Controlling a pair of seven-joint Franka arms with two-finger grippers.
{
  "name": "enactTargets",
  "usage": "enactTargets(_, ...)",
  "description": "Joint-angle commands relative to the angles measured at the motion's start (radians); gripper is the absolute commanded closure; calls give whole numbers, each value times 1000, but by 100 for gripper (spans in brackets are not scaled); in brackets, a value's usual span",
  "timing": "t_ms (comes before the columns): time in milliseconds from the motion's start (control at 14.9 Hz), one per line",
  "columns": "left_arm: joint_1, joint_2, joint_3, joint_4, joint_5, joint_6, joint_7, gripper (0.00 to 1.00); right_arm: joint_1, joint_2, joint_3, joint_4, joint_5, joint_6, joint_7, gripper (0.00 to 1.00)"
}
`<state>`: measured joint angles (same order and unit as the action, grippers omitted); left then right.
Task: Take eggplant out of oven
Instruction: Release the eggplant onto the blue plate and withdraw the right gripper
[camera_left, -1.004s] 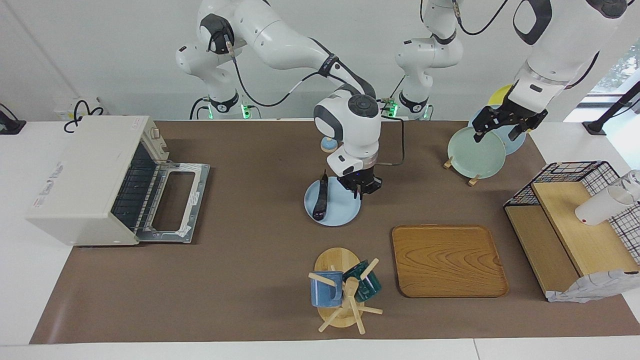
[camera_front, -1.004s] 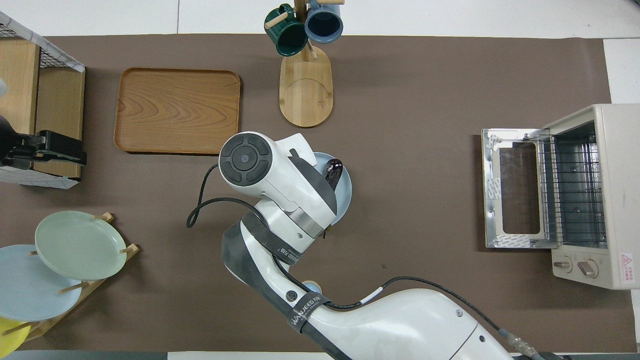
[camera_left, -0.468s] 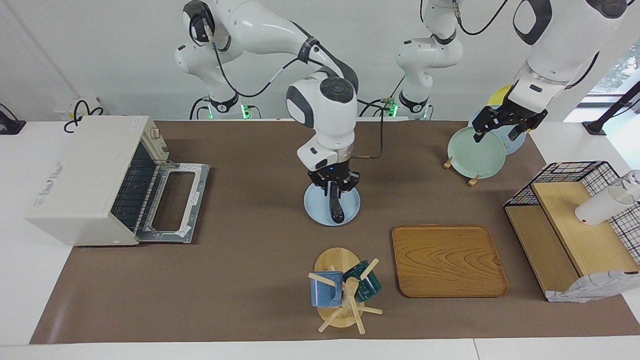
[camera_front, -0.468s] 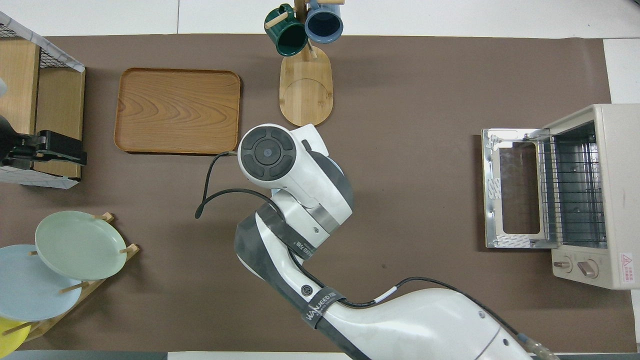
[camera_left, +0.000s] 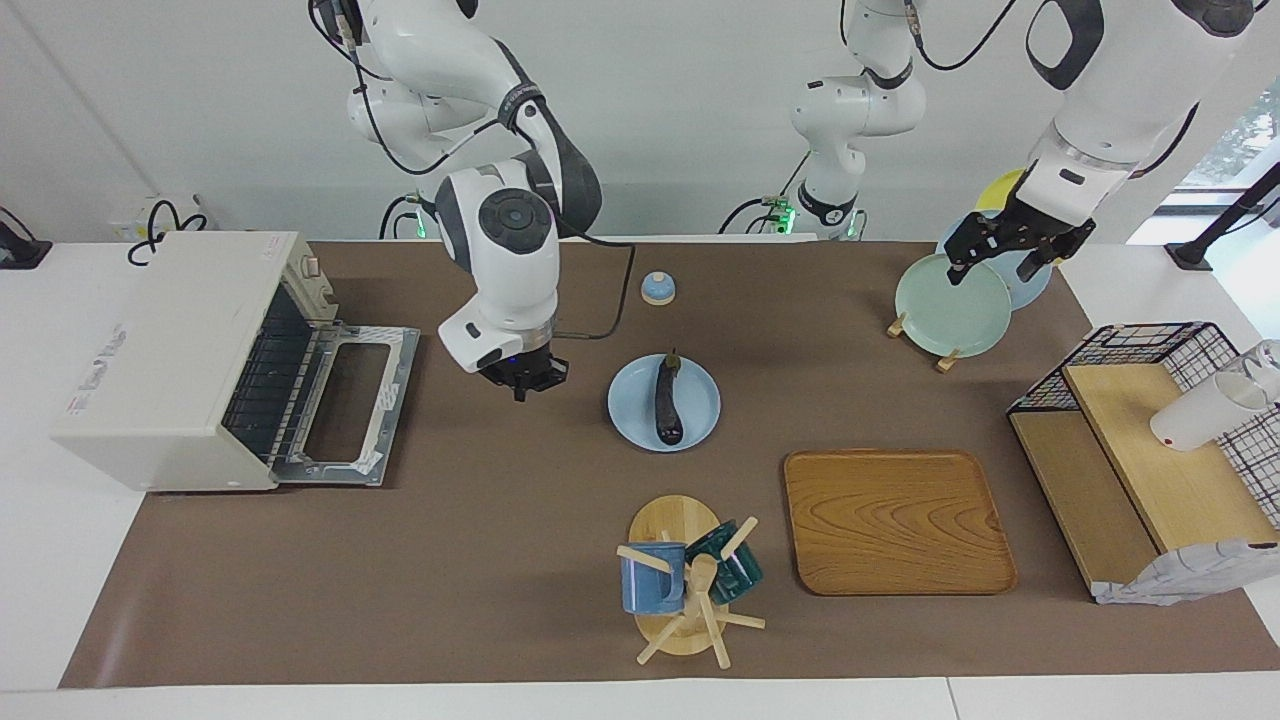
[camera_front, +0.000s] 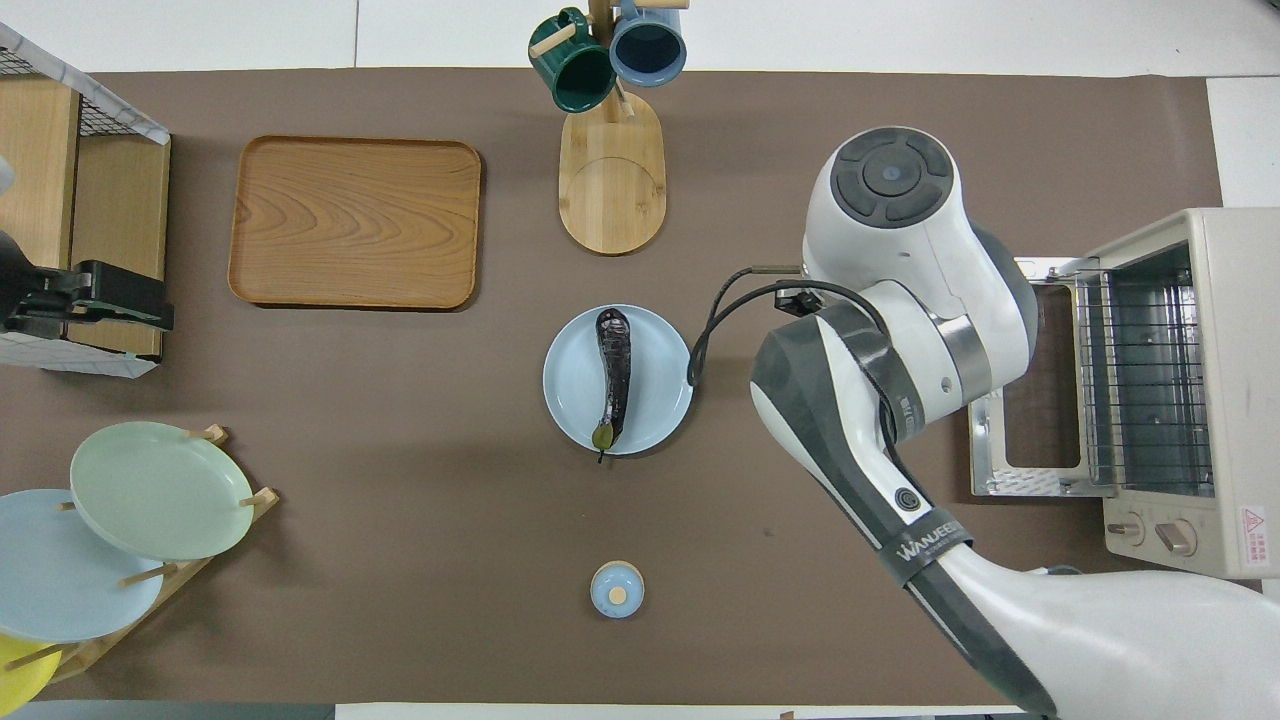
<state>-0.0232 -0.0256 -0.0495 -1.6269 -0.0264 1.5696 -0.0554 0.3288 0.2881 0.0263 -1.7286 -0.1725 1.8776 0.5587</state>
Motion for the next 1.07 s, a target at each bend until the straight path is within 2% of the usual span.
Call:
enactTargets(0,-3,-16,-1,-5,16,-8,-3,0,-83,-92,7,-195,-57,86,-69,100)
enactTargets(134,-3,-16,-1,-5,16,-13,-4,0,-170,-101,7,-291,-59,211,-127,100)
enactTargets(268,-11,-16,-1,-5,16,-8,-6,0,-203,-109,6,-366,-58,306,-169,100)
enactTargets(669,-36,-30,-9,-34,11,6,-9,0,-229,-106,4,-399,-59,327,-189,100)
enactTargets(803,-90,-40,-10,-66,0,32,-38,0,-232,-106,4,-405,-59,324,-191,100)
enactTargets(1004,-246,-28,-10,-138,-27,140,-215,0,-234,-99,3,-416,-59,327,-191,100)
